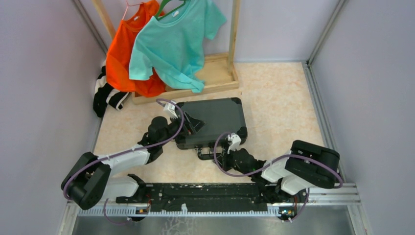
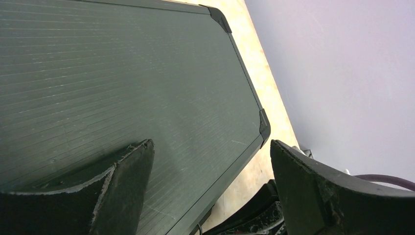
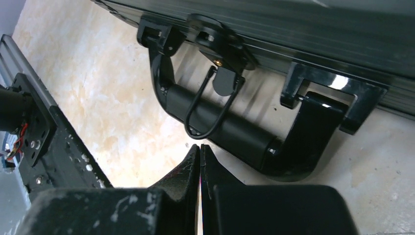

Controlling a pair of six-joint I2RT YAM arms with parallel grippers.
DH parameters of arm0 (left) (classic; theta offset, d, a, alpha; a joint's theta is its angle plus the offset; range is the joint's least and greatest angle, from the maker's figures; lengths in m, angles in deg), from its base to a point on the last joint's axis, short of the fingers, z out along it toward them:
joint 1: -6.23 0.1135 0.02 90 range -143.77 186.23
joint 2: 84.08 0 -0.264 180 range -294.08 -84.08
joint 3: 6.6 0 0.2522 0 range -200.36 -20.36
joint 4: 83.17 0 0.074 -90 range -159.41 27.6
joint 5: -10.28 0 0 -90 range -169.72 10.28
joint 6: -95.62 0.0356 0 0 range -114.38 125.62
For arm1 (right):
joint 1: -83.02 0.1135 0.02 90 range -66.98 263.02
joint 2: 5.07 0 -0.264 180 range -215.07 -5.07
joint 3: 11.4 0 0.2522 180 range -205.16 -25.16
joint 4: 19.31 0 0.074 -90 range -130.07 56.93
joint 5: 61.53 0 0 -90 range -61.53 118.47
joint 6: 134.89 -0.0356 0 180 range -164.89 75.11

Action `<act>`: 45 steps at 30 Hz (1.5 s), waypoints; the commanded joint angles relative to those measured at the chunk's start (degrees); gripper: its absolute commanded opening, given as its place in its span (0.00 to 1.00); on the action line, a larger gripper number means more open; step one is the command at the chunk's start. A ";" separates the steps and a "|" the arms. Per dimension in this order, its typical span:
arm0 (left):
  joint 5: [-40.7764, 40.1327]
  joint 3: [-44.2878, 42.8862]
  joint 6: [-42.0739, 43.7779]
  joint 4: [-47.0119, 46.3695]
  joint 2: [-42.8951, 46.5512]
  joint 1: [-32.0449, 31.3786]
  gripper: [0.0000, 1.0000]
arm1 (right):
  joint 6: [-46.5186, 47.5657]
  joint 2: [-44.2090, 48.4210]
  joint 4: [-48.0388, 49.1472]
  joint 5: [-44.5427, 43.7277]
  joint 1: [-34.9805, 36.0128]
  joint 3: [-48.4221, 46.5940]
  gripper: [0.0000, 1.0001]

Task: Pack up texas hold em set

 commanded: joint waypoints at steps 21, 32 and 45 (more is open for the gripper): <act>-1.78 4.53 1.45 18.30 -1.77 0.42 0.94 | 0.17 -3.13 11.31 1.81 -3.72 -1.62 0.00; -1.49 4.94 1.66 18.48 -1.72 0.42 0.94 | 1.93 -2.41 10.15 2.43 -7.26 -2.92 0.00; -1.51 6.35 1.09 18.01 -2.15 0.42 0.94 | 3.27 -4.66 11.81 5.94 -11.04 -5.73 0.00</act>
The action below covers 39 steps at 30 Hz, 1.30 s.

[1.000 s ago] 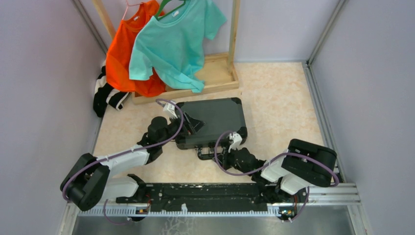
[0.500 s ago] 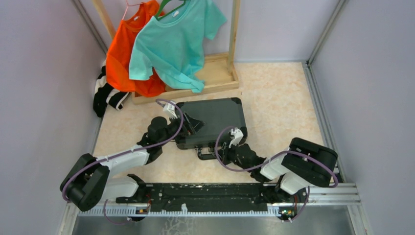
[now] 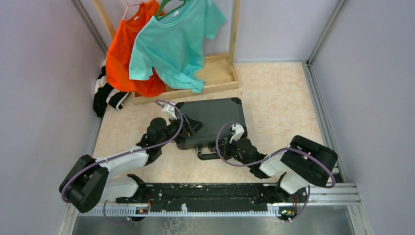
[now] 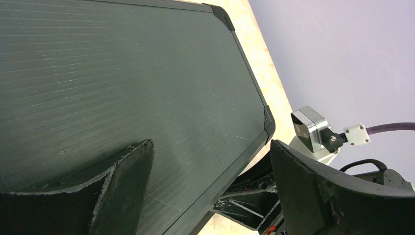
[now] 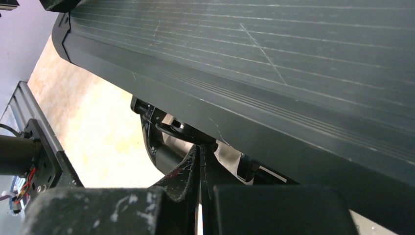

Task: Pack up texas hold em set

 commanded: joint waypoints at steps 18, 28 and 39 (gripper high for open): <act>-0.75 -2.15 7.46 20.25 -4.49 -0.40 0.92 | 1.63 -0.15 4.46 3.45 -3.97 -5.60 0.00; 7.56 -9.39 7.77 13.67 -13.39 -4.01 0.91 | 1.53 -0.51 5.06 4.78 -5.12 -5.90 0.00; 12.57 -2.82 0.12 7.16 -24.87 -3.90 0.96 | 0.87 -0.09 5.87 5.65 -5.43 -4.68 0.00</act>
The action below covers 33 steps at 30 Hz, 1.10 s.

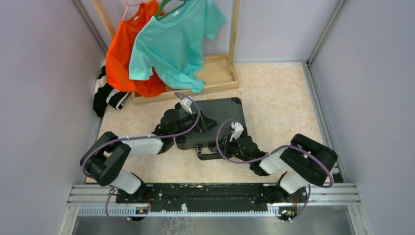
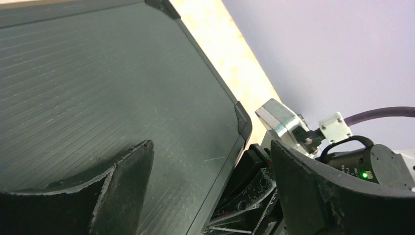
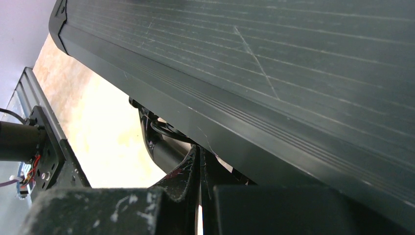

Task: Pack up texas hold em set

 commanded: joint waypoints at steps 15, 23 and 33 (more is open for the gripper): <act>-2.85 7.23 -1.44 20.72 -4.80 -0.67 0.99 | -0.14 2.66 6.56 -1.42 -1.42 -5.51 0.00; -3.08 8.77 -1.52 19.55 -5.45 -0.77 0.99 | -0.13 3.12 6.22 0.02 -1.76 -8.91 0.00; -2.18 8.58 -1.48 18.52 -6.49 -0.84 0.99 | -10.09 -1.26 22.74 6.38 -1.81 -7.50 0.00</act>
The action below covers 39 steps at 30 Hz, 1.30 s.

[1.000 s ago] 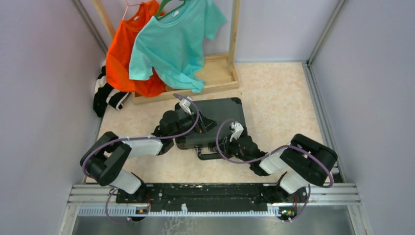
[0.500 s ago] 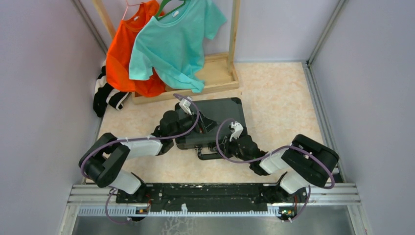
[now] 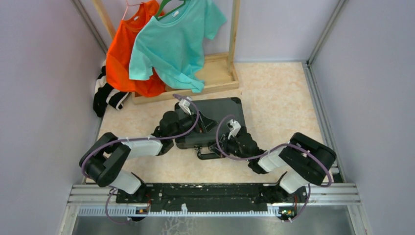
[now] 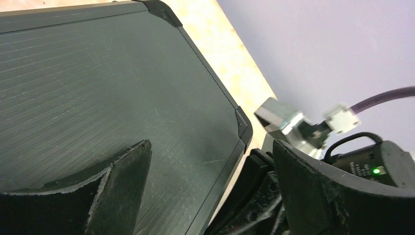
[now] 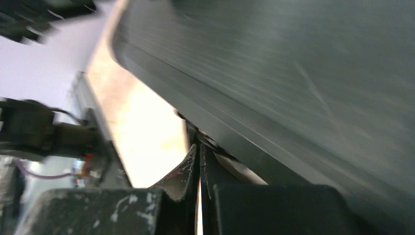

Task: Pack up texas hold em set

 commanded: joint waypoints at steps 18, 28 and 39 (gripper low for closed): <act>1.26 6.42 -1.76 21.69 -6.31 -0.46 0.99 | -3.37 6.63 17.95 2.81 0.91 -0.73 0.00; 1.63 5.22 -1.38 21.77 -6.91 -0.46 0.99 | 0.69 21.56 -0.24 -8.45 9.30 11.60 0.04; 2.17 4.74 -1.58 21.60 -7.37 -0.64 0.98 | -2.18 4.39 13.75 -8.46 9.39 11.82 0.03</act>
